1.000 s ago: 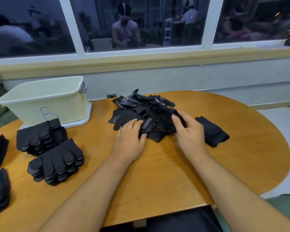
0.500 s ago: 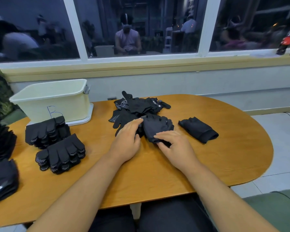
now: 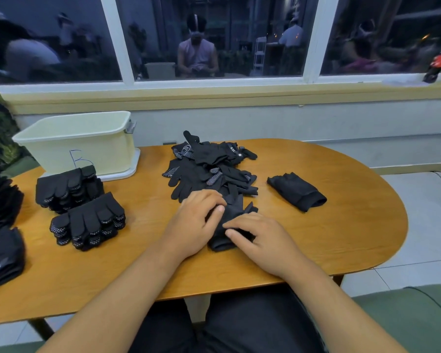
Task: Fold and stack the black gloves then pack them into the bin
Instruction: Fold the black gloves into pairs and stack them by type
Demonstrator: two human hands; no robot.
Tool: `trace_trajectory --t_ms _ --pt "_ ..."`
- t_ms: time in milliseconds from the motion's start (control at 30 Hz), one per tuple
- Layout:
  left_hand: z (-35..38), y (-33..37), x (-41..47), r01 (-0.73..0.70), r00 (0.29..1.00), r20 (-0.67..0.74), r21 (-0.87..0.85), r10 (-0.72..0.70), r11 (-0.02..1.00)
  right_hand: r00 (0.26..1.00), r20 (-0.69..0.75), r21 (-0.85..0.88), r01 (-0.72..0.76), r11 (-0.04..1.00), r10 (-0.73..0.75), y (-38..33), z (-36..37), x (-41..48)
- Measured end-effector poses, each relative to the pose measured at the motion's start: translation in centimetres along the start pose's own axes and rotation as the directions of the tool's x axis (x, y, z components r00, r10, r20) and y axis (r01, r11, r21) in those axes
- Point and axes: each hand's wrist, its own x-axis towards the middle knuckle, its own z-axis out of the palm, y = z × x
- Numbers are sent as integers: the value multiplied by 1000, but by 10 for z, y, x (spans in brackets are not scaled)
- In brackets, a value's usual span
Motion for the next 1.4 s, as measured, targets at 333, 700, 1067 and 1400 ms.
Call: trace_trajectory --t_ms 333,700,1067,1400 --pt "4 2 -6 -12 959 282 43 -1 999 954 -247 -162 -211 964 168 9 5 3" --pt "-4 4 -21 -1 962 272 41 -11 999 863 -267 -191 -483 854 429 13 3 5" --pt "-9 7 -22 3 958 287 36 -14 999 645 -555 -79 -669 739 525 75 -54 11" --pt "-8 30 -9 27 981 195 -30 -21 999 470 -457 -146 -877 458 755 100 -56 14"
